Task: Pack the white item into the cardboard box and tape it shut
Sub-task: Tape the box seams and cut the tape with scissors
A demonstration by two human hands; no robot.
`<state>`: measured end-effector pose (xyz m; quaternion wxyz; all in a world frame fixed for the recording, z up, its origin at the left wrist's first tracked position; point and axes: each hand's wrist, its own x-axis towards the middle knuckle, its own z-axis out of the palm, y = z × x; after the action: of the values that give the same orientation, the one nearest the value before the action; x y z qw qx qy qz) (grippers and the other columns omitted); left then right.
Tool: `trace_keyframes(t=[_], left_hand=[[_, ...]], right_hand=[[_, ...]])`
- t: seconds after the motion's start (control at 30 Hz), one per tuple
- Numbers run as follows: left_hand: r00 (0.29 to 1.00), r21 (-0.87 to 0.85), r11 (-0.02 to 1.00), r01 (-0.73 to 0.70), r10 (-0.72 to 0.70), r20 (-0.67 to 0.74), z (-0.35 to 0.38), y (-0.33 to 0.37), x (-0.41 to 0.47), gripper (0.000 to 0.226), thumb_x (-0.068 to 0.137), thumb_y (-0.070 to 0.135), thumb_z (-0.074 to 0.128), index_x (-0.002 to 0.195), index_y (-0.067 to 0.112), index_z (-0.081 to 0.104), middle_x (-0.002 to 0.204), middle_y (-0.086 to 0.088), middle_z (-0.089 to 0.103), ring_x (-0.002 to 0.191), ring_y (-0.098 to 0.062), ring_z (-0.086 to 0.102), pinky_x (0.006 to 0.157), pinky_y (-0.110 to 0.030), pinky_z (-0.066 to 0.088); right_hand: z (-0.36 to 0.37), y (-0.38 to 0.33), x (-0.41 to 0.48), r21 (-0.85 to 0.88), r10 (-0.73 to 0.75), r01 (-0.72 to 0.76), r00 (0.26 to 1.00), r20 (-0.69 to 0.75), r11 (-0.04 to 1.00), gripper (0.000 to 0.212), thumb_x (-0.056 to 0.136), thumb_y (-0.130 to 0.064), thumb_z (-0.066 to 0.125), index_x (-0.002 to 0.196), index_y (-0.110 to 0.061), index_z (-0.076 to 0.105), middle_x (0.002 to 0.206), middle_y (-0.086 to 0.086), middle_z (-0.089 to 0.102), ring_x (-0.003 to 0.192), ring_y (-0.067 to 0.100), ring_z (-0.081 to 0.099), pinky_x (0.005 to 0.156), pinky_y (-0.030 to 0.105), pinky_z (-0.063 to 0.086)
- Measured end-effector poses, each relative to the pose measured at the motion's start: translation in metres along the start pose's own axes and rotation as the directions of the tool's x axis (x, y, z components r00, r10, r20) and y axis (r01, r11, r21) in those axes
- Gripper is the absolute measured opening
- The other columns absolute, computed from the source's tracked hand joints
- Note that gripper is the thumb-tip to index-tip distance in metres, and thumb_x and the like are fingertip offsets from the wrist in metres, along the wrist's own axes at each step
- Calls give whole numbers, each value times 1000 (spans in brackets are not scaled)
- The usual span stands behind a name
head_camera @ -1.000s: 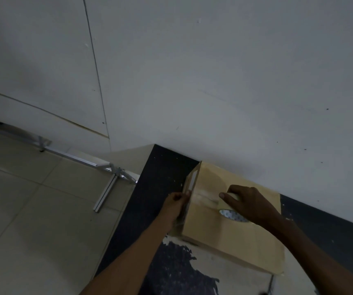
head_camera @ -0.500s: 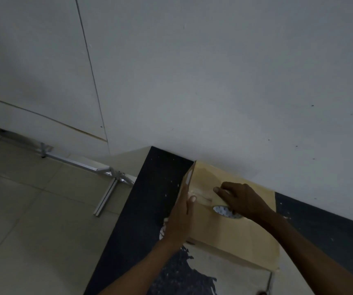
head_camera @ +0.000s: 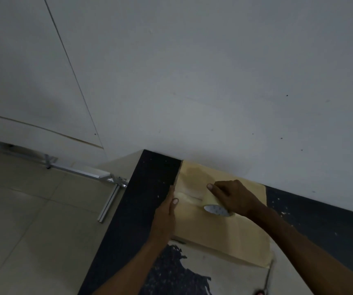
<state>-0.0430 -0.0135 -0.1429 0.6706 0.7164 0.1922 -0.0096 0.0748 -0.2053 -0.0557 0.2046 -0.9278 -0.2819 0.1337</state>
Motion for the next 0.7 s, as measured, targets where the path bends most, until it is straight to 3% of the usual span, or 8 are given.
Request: trace_keyframes(t=[0.07,0.13,0.23,0.3,0.37,0.5,0.6,0.7], left_hand=[[1000,-60,998,29,-29,0,-1,1,0,47,105,25,40,151,27,32,153,8,35,138,-7,33,110,-16,27],[999,-82,996,33,-34,-14,2,3,-2,46,105,25,41,150,27,34,151,11,36,135,-3,35,105,-7,28],[999,-65,997,30,-32,-40,3,7,-4,44,105,21,40,149,24,37,143,15,38,122,7,41,87,9,27],[999,-55,998,23,-26,-41,3,7,-4,44,105,21,40,149,23,37,141,15,39,119,9,43,83,10,28],[999,-59,998,23,-26,-42,2,7,-5,44,105,23,39,149,24,36,143,15,38,128,-1,41,90,7,29],[999,-28,999,38,-39,-36,1,7,-5,45,105,31,37,150,30,35,144,14,39,132,-6,38,108,-19,27],[998,9,999,43,-42,-35,1,8,-5,45,105,34,36,149,31,35,143,14,40,129,-5,39,106,-21,28],[998,13,999,42,-41,-47,2,7,-5,44,104,34,37,149,31,37,146,13,40,129,-5,39,106,-22,28]], right_hand=[[-7,14,-9,-62,-95,92,995,-38,994,52,97,-57,35,61,-20,37,47,-5,34,41,8,34,49,26,32],[-19,37,-27,-178,-206,199,978,-24,964,39,96,-56,41,72,-26,34,51,-10,31,41,5,29,44,21,33],[-40,70,-61,-158,-77,89,994,76,983,39,92,-62,45,86,-24,45,58,-11,37,45,6,36,43,18,32],[-48,84,-77,-99,-5,7,1000,12,995,39,94,-57,46,86,-20,50,59,-9,45,48,9,42,46,22,37],[-49,91,-85,-77,130,-131,991,-9,988,42,95,-54,43,82,-19,62,64,-1,60,58,15,55,59,30,48],[-45,103,-89,-22,-11,10,1000,-7,1000,54,94,-63,38,65,-20,53,54,4,53,46,16,51,46,31,40],[-46,103,-91,-54,-97,95,995,-32,994,50,95,-59,40,64,-20,46,52,2,49,42,16,47,43,32,39],[-50,98,-97,-108,-4,2,1000,-20,994,47,94,-59,41,71,-21,56,59,0,56,50,14,53,51,34,46]])
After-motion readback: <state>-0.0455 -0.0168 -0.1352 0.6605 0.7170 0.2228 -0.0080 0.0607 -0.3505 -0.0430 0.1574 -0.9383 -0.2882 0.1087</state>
